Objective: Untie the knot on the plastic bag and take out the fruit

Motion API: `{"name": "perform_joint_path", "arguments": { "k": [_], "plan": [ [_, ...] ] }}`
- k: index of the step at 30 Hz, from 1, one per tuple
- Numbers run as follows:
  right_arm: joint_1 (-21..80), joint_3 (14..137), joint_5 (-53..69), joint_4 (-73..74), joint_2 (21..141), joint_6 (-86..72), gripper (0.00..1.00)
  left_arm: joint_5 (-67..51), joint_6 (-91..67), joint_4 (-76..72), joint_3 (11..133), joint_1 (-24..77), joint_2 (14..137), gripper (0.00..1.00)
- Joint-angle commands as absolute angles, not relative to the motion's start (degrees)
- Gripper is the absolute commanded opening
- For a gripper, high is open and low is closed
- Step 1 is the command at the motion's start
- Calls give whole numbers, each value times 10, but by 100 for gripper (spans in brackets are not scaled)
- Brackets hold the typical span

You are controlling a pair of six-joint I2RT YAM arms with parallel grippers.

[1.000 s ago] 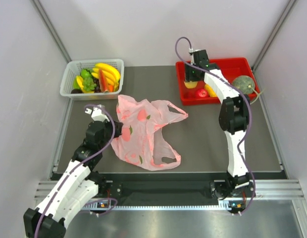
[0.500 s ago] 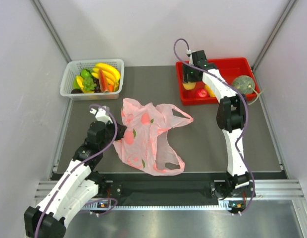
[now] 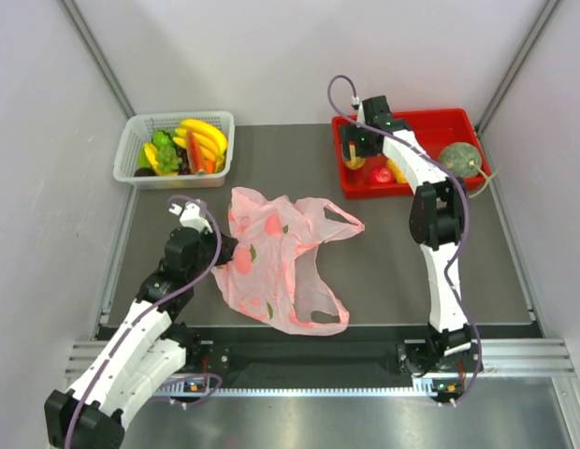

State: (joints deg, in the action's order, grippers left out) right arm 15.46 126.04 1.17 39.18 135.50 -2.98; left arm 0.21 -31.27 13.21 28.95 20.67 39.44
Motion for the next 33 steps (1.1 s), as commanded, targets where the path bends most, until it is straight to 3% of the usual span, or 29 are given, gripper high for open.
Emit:
{"name": "perform_joint_path", "arguments": {
  "k": [1, 8, 21, 33],
  "plan": [
    [153, 1270, 18, 392, 1300, -38, 96, 15, -306, 135, 315, 204, 379, 0],
    [153, 1147, 4, 324, 1104, -69, 100, 20, -302, 141, 329, 204, 375, 0],
    [153, 727, 112, 244, 640, -111, 100, -51, -288, 131, 341, 204, 379, 0],
    [153, 658, 126, 329, 349, -109, 100, -121, -268, 114, 332, 204, 338, 3]
  ]
}}
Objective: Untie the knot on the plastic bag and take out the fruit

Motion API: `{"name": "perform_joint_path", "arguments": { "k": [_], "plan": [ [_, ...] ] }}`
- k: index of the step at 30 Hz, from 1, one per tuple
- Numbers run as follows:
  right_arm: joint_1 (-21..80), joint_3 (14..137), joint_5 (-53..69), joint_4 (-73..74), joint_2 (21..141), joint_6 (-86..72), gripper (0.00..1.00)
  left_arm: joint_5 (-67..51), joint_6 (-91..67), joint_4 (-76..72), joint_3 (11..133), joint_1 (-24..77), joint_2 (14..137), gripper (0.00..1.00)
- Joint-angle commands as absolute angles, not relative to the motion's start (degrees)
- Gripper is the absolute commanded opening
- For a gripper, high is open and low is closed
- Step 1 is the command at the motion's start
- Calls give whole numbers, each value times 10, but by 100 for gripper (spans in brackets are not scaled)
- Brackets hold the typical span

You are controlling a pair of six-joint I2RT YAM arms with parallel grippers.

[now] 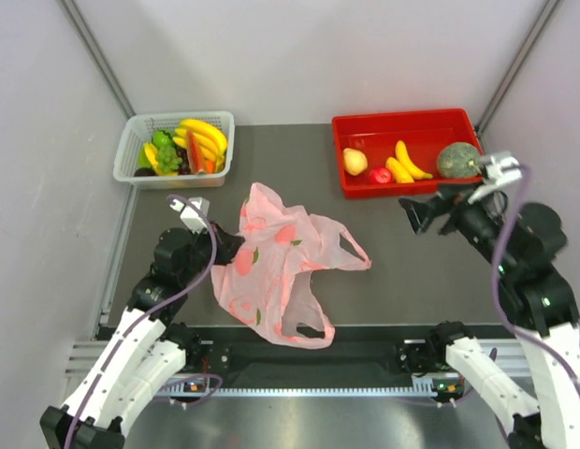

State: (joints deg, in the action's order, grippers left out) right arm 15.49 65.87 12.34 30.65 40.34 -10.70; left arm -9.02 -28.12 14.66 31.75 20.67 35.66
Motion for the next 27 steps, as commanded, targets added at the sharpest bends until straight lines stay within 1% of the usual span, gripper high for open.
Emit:
{"name": "perform_joint_path", "arguments": {
  "k": [1, 2, 3, 4, 5, 6, 7, 8, 11, 14, 27],
  "plan": [
    [153, 660, 121, 337, 336, -108, 100, -121, -266, 113, 332, 204, 334, 7],
    [153, 661, 118, 354, 327, -105, 100, -123, -265, 113, 332, 204, 328, 13],
    [154, 664, 117, 361, 310, -105, 100, -123, -265, 113, 333, 204, 325, 27],
    [153, 667, 116, 373, 294, -105, 100, -121, -265, 115, 334, 204, 319, 40],
    [153, 667, 115, 377, 294, -105, 100, -119, -265, 115, 335, 204, 318, 40],
    [154, 668, 113, 382, 281, -104, 100, -117, -266, 118, 337, 204, 316, 64],
    [153, 671, 111, 386, 277, -103, 100, -116, -267, 119, 338, 204, 314, 73],
    [153, 676, 104, 395, 272, -102, 100, -115, -267, 120, 342, 204, 312, 81],
    [153, 693, 99, 410, 270, -95, 100, -118, -265, 128, 352, 204, 312, 94],
    [154, 711, 96, 417, 266, -91, 100, -119, -262, 139, 362, 204, 312, 99],
    [153, 726, 79, 410, 243, -95, 100, -117, -261, 148, 370, 204, 270, 99]
  ]
}}
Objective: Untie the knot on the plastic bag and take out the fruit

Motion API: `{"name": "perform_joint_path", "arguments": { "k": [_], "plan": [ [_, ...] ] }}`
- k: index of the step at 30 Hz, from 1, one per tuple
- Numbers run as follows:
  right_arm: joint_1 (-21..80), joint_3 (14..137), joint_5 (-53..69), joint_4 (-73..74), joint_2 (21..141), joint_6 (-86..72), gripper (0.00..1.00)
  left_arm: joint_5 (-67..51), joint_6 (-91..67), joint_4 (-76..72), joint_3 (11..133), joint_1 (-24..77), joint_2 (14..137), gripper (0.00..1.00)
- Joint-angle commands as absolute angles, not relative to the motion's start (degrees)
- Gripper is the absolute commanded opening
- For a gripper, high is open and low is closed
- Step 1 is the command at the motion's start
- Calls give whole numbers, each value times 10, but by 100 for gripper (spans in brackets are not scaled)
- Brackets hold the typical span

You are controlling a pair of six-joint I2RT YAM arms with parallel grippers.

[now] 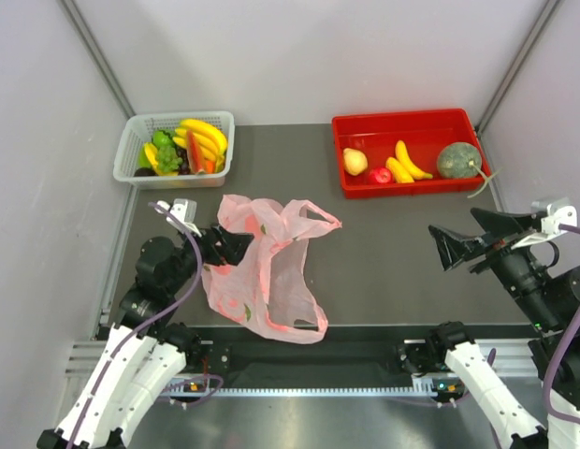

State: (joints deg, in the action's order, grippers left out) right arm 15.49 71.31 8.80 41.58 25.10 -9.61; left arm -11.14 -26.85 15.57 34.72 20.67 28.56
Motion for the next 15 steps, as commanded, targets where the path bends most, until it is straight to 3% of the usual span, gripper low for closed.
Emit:
{"name": "perform_joint_path", "arguments": {
  "k": [1, 15],
  "plan": [
    [152, 724, 78, 410, 243, -96, 100, -117, -260, 148, 371, 204, 263, 99],
    [152, 697, 72, 415, 209, -112, 100, -104, -256, 166, 402, 204, 231, 99]
  ]
}}
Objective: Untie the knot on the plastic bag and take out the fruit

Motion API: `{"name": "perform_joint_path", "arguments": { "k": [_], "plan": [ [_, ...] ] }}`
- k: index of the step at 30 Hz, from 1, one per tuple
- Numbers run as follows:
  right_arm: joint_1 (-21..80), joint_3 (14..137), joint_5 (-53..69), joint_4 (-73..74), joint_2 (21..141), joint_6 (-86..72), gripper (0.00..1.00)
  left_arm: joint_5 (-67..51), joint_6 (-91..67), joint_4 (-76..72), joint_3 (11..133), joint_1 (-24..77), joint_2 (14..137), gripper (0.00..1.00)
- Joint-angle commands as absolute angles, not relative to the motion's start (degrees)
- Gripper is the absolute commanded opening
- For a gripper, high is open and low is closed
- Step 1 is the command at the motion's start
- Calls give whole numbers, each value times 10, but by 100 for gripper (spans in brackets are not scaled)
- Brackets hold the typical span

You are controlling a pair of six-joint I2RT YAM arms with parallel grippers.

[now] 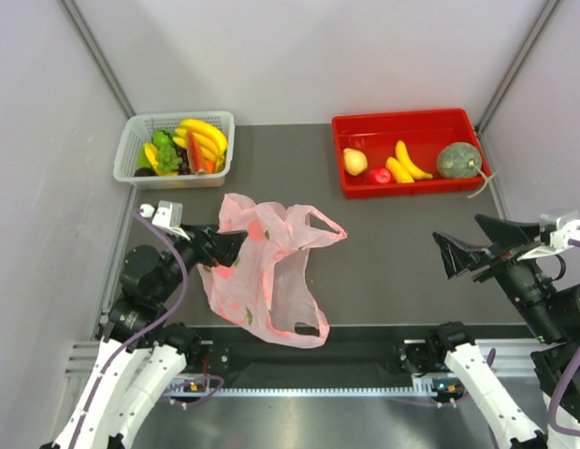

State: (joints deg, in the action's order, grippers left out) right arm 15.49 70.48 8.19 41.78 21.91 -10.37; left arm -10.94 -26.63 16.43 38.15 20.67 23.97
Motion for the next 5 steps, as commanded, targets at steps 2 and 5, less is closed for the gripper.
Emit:
{"name": "perform_joint_path", "arguments": {
  "k": [2, 5],
  "plan": [
    [153, 694, 48, 419, 210, -114, 100, -102, -256, 168, 404, 204, 226, 99],
    [153, 688, 27, 422, 209, -115, 99, -96, -255, 171, 406, 204, 222, 99]
  ]
}}
